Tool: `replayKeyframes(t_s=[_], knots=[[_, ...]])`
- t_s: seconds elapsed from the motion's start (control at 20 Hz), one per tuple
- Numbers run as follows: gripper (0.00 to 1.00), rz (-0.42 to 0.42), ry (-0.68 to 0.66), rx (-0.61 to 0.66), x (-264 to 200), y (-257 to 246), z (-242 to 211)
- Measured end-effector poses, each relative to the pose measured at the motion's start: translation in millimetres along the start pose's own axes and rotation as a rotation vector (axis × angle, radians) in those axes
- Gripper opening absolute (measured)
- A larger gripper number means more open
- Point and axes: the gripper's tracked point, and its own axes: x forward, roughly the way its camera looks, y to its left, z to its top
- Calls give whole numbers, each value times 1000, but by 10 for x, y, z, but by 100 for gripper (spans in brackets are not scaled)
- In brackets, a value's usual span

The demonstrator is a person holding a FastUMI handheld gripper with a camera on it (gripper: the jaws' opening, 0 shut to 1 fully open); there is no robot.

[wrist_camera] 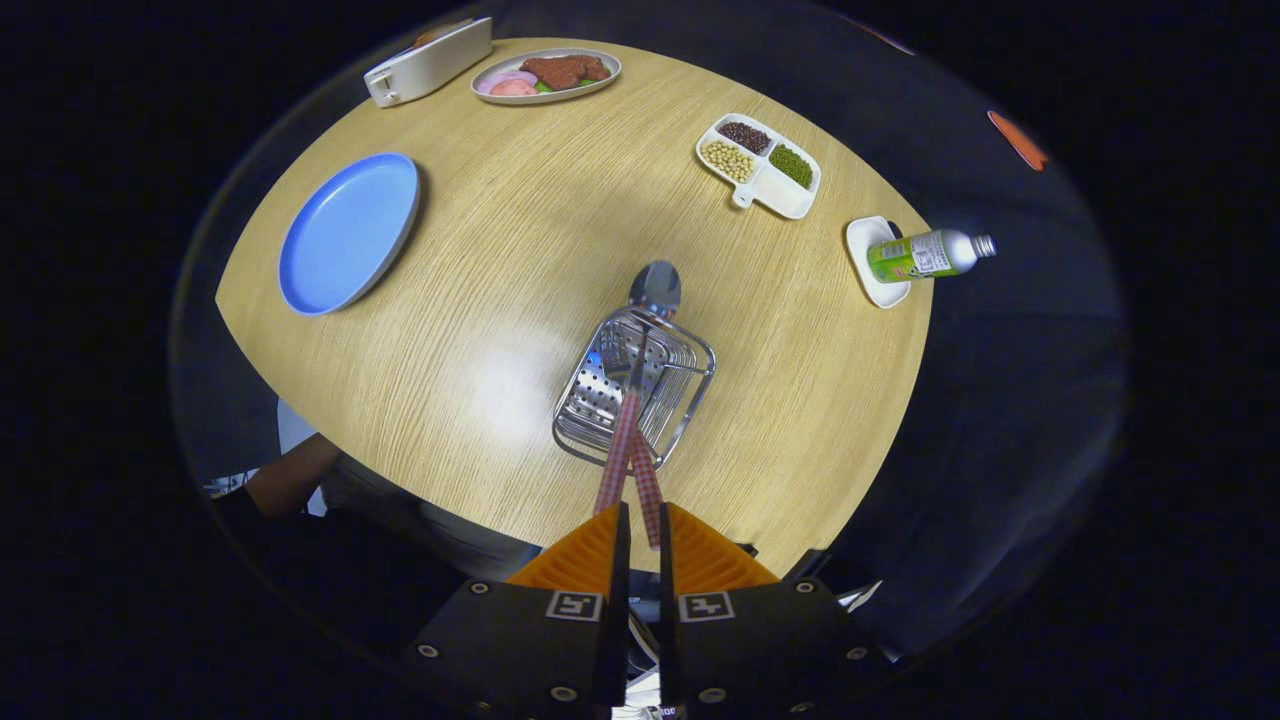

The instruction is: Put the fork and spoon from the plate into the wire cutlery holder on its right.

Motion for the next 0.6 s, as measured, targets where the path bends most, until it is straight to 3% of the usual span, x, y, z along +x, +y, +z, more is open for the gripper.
replayKeyframes(t_s=[0.15, 0.35, 0.6], knots=[[12, 4, -55, 29, -41, 26, 63], [14, -5, -230, 135, -201, -61, 283], [37, 7, -488, 261, -489, -14, 460]])
